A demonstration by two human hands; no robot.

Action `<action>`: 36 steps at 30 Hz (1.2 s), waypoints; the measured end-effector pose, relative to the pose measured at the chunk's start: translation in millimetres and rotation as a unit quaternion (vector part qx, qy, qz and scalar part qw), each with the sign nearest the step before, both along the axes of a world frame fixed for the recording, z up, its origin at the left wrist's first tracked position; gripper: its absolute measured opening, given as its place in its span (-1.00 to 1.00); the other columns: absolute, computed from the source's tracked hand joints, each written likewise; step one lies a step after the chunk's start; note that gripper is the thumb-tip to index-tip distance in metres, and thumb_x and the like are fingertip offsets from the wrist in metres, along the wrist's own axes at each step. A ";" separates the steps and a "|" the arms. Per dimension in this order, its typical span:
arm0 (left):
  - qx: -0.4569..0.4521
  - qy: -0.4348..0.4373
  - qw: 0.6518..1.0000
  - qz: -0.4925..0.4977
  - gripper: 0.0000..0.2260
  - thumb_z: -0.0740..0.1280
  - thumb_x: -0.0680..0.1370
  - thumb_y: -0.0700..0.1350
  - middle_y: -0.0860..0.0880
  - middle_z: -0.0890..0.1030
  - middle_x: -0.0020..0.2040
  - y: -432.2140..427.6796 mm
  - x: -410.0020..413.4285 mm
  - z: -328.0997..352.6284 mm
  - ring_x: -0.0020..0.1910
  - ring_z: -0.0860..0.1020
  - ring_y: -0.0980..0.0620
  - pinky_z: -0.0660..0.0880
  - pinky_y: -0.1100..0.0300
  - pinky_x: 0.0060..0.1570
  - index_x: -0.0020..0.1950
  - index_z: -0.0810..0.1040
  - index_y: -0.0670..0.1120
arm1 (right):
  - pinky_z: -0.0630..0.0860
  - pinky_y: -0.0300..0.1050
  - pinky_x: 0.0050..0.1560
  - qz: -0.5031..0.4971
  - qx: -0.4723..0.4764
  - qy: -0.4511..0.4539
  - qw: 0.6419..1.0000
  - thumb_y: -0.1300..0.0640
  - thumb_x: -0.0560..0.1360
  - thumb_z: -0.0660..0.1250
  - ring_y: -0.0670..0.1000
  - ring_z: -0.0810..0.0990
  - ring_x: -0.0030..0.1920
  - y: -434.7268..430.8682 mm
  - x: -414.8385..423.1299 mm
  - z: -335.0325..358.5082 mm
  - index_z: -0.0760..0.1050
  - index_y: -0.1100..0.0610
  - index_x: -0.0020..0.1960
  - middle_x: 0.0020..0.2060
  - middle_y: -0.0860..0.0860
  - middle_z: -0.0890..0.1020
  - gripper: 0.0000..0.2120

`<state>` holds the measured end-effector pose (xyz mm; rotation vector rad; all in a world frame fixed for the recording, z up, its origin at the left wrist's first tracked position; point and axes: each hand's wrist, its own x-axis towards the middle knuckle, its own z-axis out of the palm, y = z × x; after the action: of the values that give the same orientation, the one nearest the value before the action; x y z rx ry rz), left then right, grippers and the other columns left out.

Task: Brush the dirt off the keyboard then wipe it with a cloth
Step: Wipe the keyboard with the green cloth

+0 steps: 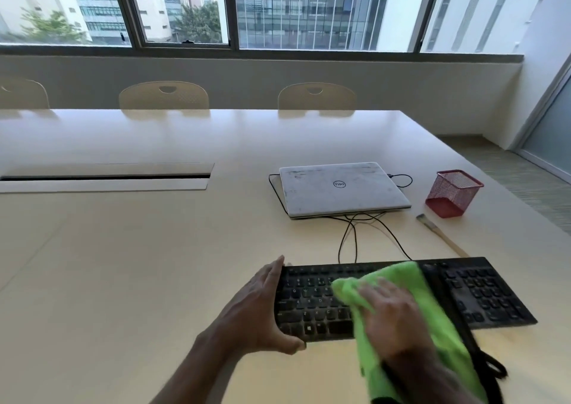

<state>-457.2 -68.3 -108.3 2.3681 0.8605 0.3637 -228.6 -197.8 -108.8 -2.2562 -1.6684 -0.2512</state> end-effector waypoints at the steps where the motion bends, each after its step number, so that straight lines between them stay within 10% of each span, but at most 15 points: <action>1: 0.000 0.001 1.000 -0.002 0.31 0.55 0.21 0.36 0.09 0.21 0.54 0.0 -0.1 0.0 0.39 0.30 0.15 0.31 0.30 0.44 0.66 -0.22 -0.03 | 0.68 0.21 -0.17 -0.059 0.002 0.004 0.998 0.23 0.24 0.55 0.22 0.74 -0.16 -3.7 21.9 -0.2 0.73 0.09 -0.07 -0.18 0.11 0.74 -0.74; 7: 0.005 0.001 1.000 -0.013 0.31 0.54 0.20 0.38 0.11 0.16 0.56 2.1 1.8 -1.3 0.42 0.28 0.15 0.33 0.27 0.44 0.66 -0.21 -0.03 | 0.53 0.08 0.16 -0.229 -0.017 0.114 0.967 -0.03 0.61 0.31 0.16 0.65 0.07 -3.3 58.2 17.0 0.57 0.04 0.34 0.05 0.14 0.70 -0.66; 13: 0.019 -0.019 1.000 -0.014 0.33 0.55 0.18 0.40 0.19 0.17 0.52 3.5 2.6 -2.0 0.49 0.21 0.22 0.14 0.48 0.41 0.67 -0.12 -0.12 | 0.63 0.02 -0.08 0.009 0.006 0.096 0.995 0.02 0.40 0.46 0.07 0.70 -0.19 45.2 -69.9 20.3 0.69 -0.02 -0.03 -0.23 0.01 0.70 -0.85; 18: 0.025 -0.033 0.999 -0.013 0.31 0.56 0.18 0.38 0.16 0.22 0.53 3.6 0.9 -5.6 0.54 0.20 0.19 0.21 0.33 0.48 0.66 -0.09 -0.16 | 0.08 0.16 0.56 0.106 -0.044 0.123 0.986 -0.08 0.61 0.27 -0.01 0.36 0.51 44.4 -75.9 15.4 0.50 -0.09 0.42 0.39 -0.13 0.55 -0.62; 23: 0.020 -0.011 1.000 -0.009 0.30 0.54 0.20 0.37 0.12 0.16 0.56 1.2 1.2 -2.3 0.44 0.27 0.17 0.26 0.34 0.45 0.66 -0.17 -0.05 | 0.55 0.21 0.15 -0.049 -0.023 0.102 0.993 0.01 0.45 0.52 0.14 0.67 0.15 23.2 14.5 15.8 0.67 -0.05 0.20 0.12 0.03 0.72 -0.68; 28: 0.021 -0.007 1.000 -0.018 0.28 0.53 0.21 0.37 0.13 0.15 0.55 2.9 1.4 -2.5 0.41 0.27 0.18 0.31 0.31 0.44 0.65 -0.18 -0.02 | 0.37 0.19 0.34 -0.209 -0.060 0.090 0.972 -0.14 0.62 0.28 0.06 0.53 0.31 14.9 61.8 29.2 0.49 -0.09 0.42 0.32 -0.02 0.60 -0.60; 33: 0.019 -0.008 1.000 -0.020 0.29 0.54 0.21 0.36 0.13 0.14 0.56 2.5 1.7 -0.8 0.44 0.27 0.17 0.29 0.32 0.45 0.66 -0.16 -0.05 | 0.49 0.04 0.07 -0.078 -0.041 0.099 0.991 -0.02 0.57 0.35 0.07 0.70 -0.06 42.7 -10.1 21.2 0.66 -0.03 0.19 -0.06 0.03 0.74 -0.77; 36: 0.025 -0.019 0.999 -0.014 0.29 0.57 0.19 0.34 0.15 0.16 0.56 2.0 2.2 -1.5 0.52 0.21 0.18 0.21 0.34 0.48 0.67 -0.10 -0.09 | 0.50 0.18 0.28 0.048 -0.022 0.085 0.995 0.05 0.48 0.40 0.07 0.68 0.14 55.9 -67.7 19.3 0.66 -0.02 0.21 0.07 0.00 0.74 -0.70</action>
<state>-455.0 -66.2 -109.7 2.4090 0.8097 0.4229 -296.3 -141.9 -89.5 -2.1528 -1.7015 0.0008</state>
